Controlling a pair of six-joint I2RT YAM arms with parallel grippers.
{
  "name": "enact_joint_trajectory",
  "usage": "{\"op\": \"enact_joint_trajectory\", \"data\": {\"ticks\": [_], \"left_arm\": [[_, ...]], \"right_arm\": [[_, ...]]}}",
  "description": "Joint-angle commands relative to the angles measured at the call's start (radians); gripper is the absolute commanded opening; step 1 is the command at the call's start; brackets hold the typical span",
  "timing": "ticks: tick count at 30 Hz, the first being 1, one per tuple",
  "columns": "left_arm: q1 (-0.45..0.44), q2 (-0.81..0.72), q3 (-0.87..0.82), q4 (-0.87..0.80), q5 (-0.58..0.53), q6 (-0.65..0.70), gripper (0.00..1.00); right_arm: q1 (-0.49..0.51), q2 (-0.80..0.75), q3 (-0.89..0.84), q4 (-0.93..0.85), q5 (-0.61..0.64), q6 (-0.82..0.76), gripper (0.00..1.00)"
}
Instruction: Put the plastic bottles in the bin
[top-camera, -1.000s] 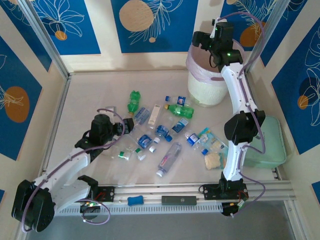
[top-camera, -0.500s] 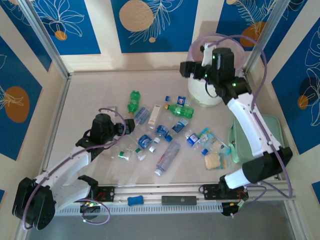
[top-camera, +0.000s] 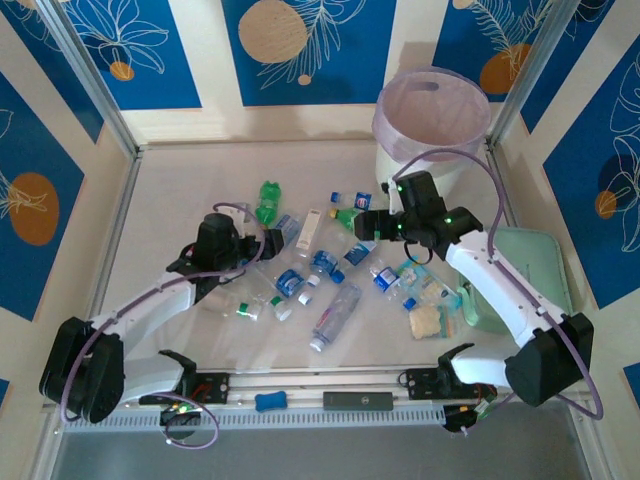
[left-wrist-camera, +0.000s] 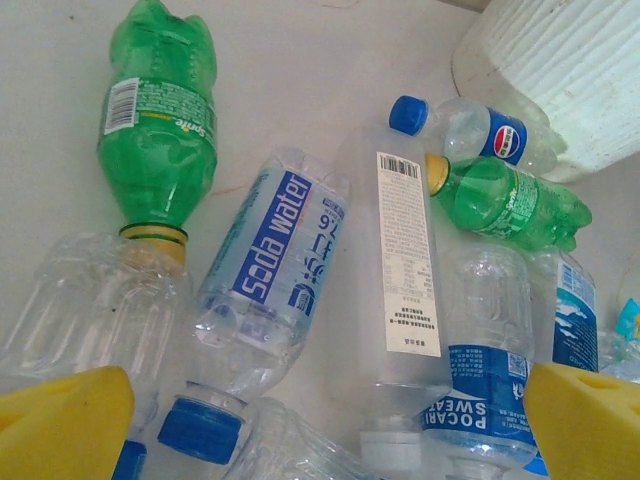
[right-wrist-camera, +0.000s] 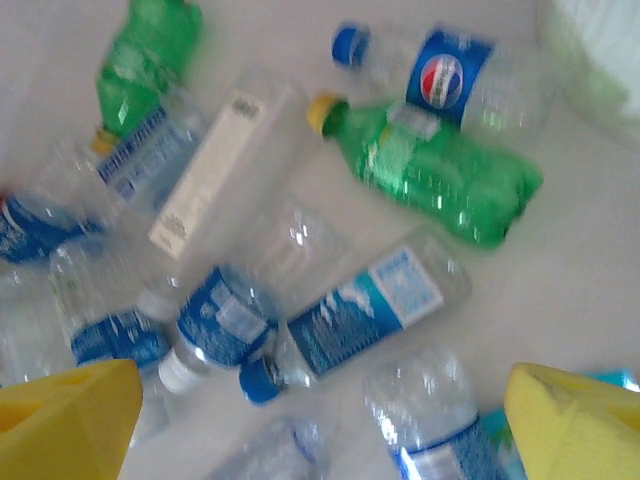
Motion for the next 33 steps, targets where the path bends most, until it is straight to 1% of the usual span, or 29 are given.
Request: {"op": "enact_joint_trajectory", "data": {"ticks": [1, 6, 10, 16, 22, 26, 33], "left_arm": [[-0.013, 0.02, 0.041, 0.042, 0.028, -0.032, 1.0], [-0.013, 0.033, 0.048, 0.053, 0.045, -0.059, 1.0], [-0.014, 0.039, 0.033, 0.052, 0.047, -0.071, 1.0], [-0.015, 0.076, 0.02, 0.083, 0.06, -0.1, 1.0], [-0.021, 0.123, 0.028, 0.134, 0.077, -0.122, 1.0], [-0.022, 0.138, 0.032, 0.132, 0.088, -0.12, 1.0], [-0.023, 0.137, 0.023, 0.121, 0.076, -0.116, 1.0]], "right_arm": [[0.035, -0.025, -0.042, -0.115, -0.002, 0.041, 0.93], [0.068, 0.006, -0.104, -0.185, 0.076, 0.085, 0.93], [0.08, 0.034, -0.152, -0.181, 0.123, 0.094, 0.93], [0.062, 0.125, -0.157, -0.151, 0.172, 0.07, 0.92], [0.021, 0.24, -0.124, -0.11, 0.154, 0.032, 0.9], [0.022, 0.303, -0.091, -0.102, 0.148, 0.012, 0.86], [0.041, 0.348, -0.095, -0.085, 0.128, 0.009, 0.83]]}}
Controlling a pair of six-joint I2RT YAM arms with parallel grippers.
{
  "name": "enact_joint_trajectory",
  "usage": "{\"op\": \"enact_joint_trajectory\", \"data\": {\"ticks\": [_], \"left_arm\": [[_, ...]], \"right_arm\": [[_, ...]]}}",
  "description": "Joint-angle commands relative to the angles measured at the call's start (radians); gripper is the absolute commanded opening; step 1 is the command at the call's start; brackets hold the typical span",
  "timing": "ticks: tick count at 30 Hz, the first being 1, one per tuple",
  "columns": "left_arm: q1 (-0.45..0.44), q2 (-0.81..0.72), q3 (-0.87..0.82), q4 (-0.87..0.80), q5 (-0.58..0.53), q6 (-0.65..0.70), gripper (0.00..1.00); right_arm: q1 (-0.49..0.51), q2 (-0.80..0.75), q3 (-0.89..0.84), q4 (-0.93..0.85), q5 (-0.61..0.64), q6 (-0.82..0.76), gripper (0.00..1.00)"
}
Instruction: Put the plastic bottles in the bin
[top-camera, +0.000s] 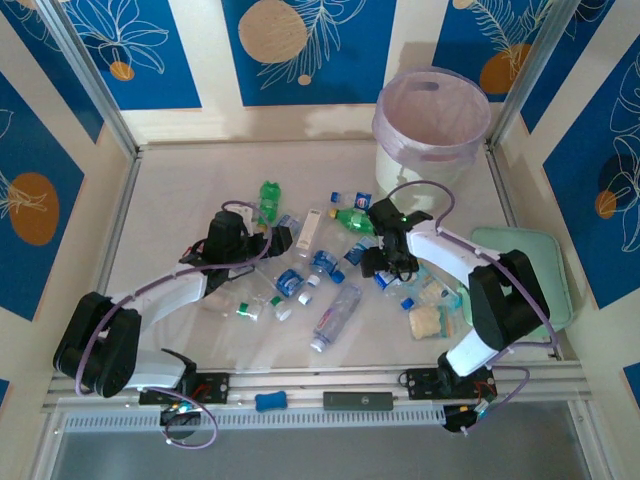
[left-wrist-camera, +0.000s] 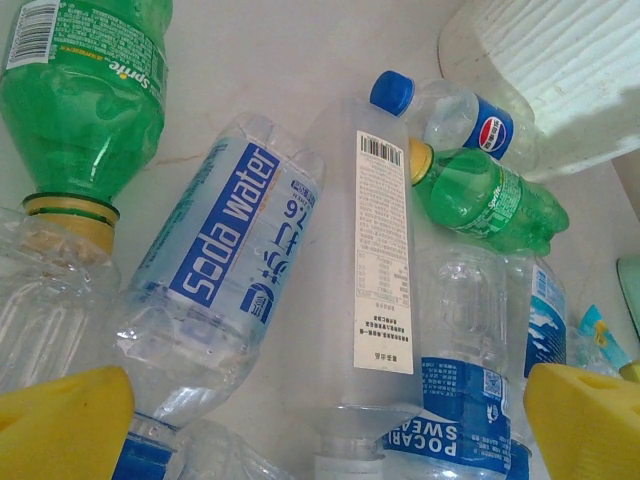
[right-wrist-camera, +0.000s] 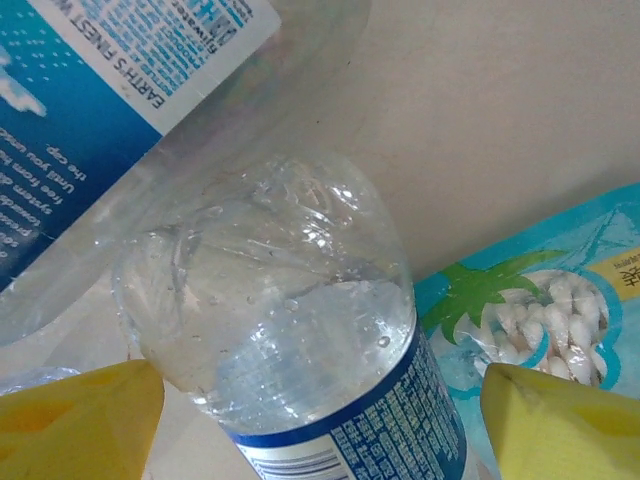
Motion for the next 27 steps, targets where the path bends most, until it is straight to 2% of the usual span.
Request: {"op": "enact_joint_trajectory", "data": {"ticks": [1, 19, 27], "left_arm": [[-0.011, 0.005, 0.007, 0.023, 0.013, -0.001, 1.0], [-0.011, -0.03, 0.001, 0.003, -0.003, -0.001, 1.0], [-0.011, -0.047, 0.004, -0.012, -0.006, 0.006, 1.0]], "right_arm": [[0.011, 0.021, 0.008, 0.011, -0.033, -0.009, 0.83], [0.055, 0.093, 0.015, 0.005, -0.016, -0.011, 0.74], [0.068, 0.093, 0.014, 0.001, -0.001, -0.009, 0.6]]}}
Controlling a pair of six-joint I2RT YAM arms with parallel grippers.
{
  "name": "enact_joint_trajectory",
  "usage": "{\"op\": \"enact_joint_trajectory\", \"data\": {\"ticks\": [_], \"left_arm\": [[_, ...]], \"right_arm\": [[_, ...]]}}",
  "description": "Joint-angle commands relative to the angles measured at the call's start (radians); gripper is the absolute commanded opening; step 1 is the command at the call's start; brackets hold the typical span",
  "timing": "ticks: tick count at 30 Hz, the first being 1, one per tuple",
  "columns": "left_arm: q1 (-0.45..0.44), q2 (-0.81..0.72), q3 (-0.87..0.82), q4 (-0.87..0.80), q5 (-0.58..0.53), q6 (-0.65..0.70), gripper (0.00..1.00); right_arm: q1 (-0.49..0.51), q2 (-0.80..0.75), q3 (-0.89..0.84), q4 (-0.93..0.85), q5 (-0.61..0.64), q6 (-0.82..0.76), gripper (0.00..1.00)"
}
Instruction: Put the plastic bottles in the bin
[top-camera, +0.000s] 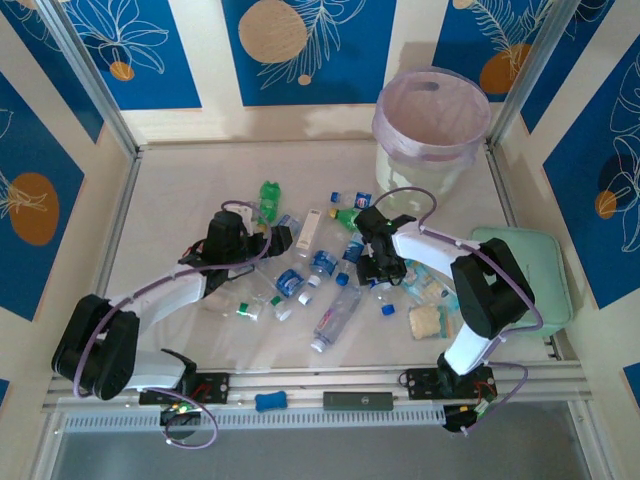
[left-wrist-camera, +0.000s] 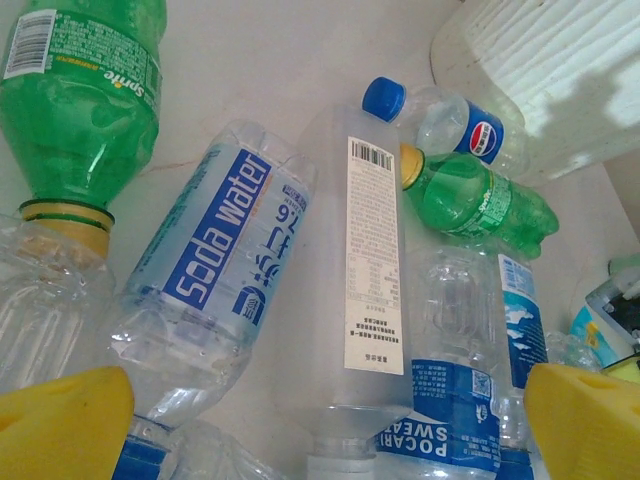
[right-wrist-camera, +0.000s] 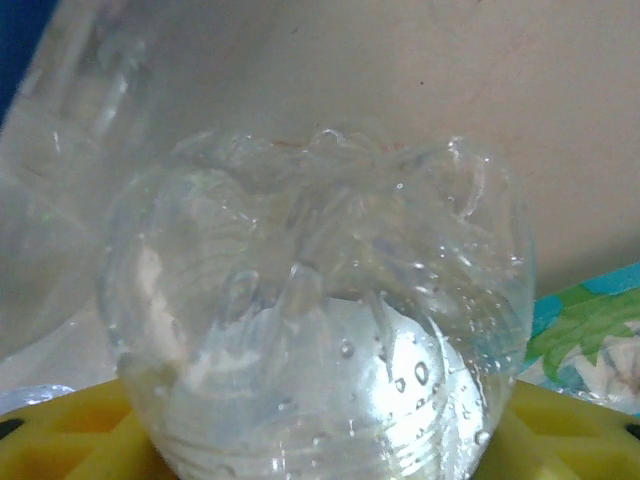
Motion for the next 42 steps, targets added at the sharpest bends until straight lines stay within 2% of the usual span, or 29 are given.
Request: {"op": "enact_joint_trajectory", "data": {"ticks": [1, 9, 15, 21, 26, 32, 37, 42], "left_arm": [[-0.008, -0.032, 0.007, -0.013, -0.006, 0.011, 1.0], [-0.007, -0.04, 0.054, -0.047, -0.006, 0.022, 1.0], [-0.007, -0.061, 0.055, -0.033, 0.004, 0.009, 1.0], [-0.008, -0.081, 0.043, -0.035, 0.012, -0.001, 1.0], [-0.008, -0.085, 0.025, -0.032, -0.007, 0.006, 1.0], [-0.008, -0.084, 0.024, -0.049, -0.048, 0.066, 1.0], [-0.007, -0.101, 0.004, -0.065, -0.096, 0.094, 1.0], [-0.008, -0.107, -0.024, -0.063, -0.1, 0.096, 1.0]], "right_arm": [[0.011, -0.006, 0.01, -0.018, 0.011, -0.001, 0.58], [0.019, -0.137, 0.012, -0.021, 0.003, 0.003, 0.45], [0.002, -0.28, 0.015, -0.013, -0.02, 0.019, 0.42], [-0.083, -0.44, 0.043, 0.051, -0.176, 0.038, 0.41], [-0.164, -0.501, 0.104, 0.141, -0.287, 0.067, 0.39], [-0.249, -0.487, 0.206, 0.273, -0.38, 0.107, 0.37], [-0.327, -0.4, 0.349, 0.379, -0.443, 0.131, 0.37], [-0.372, -0.28, 0.515, 0.429, -0.419, 0.118, 0.37]]}}
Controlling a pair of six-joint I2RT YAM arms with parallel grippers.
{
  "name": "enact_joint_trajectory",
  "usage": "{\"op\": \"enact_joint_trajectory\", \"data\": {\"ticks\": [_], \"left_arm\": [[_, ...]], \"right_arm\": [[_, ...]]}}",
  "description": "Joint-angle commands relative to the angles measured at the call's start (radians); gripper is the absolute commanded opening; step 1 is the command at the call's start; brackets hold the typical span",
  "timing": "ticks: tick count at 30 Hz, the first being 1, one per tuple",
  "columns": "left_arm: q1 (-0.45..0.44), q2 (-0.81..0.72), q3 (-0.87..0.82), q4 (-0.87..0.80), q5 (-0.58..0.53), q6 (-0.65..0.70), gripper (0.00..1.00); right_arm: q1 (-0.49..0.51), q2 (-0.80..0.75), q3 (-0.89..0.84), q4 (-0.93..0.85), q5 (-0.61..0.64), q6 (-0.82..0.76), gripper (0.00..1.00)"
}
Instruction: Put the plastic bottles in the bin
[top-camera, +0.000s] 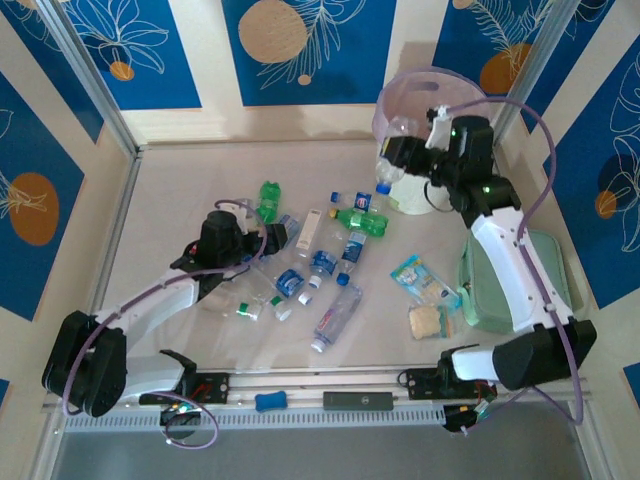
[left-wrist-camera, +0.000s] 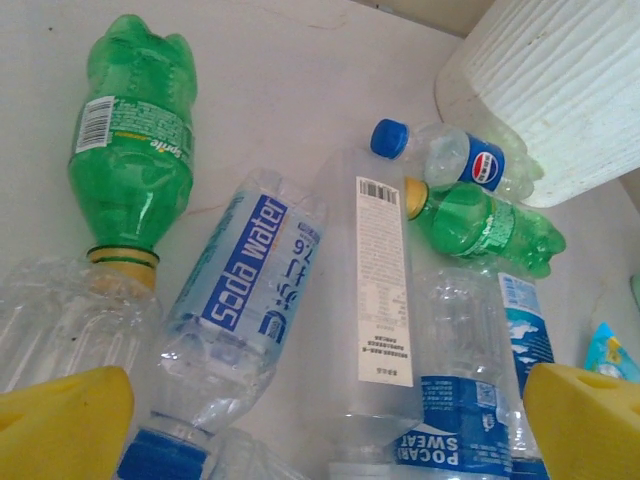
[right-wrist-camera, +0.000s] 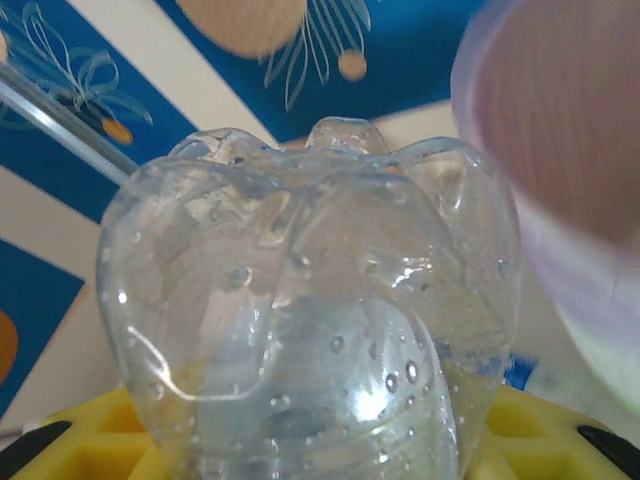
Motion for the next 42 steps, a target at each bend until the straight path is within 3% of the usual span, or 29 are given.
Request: {"op": "enact_joint_trajectory", "data": {"ticks": [1, 11, 22, 35, 37, 40, 42], "left_arm": [[-0.007, -0.018, -0.023, -0.015, -0.018, 0.027, 1.0], [-0.007, -0.058, -0.065, -0.016, -0.013, 0.035, 1.0], [-0.007, -0.135, -0.103, -0.066, -0.04, 0.051, 1.0], [-0.007, -0.166, -0.1, -0.097, -0.049, 0.052, 1.0], [-0.007, -0.168, -0.097, -0.098, -0.048, 0.051, 1.0], [-0.008, -0.173, -0.097, -0.102, -0.046, 0.046, 1.0], [-0.007, -0.176, -0.096, -0.103, -0.046, 0.045, 1.0]], "right_arm": [[-0.023, 0.073, 0.103, 0.074, -0.003, -0.003, 0.37], [-0.088, 0.371, 0.463, 0.058, 0.182, -0.091, 0.37], [-0.104, 0.782, 1.004, -0.287, 0.3, -0.159, 0.4], [-0.114, 0.837, 0.962, -0.299, 0.261, -0.095, 0.48], [-0.116, 0.838, 0.964, -0.298, 0.254, -0.086, 0.56], [-0.115, 0.837, 0.984, -0.307, 0.259, -0.083, 0.83], [-0.115, 0.831, 1.005, -0.317, 0.263, -0.087, 0.92]]}}
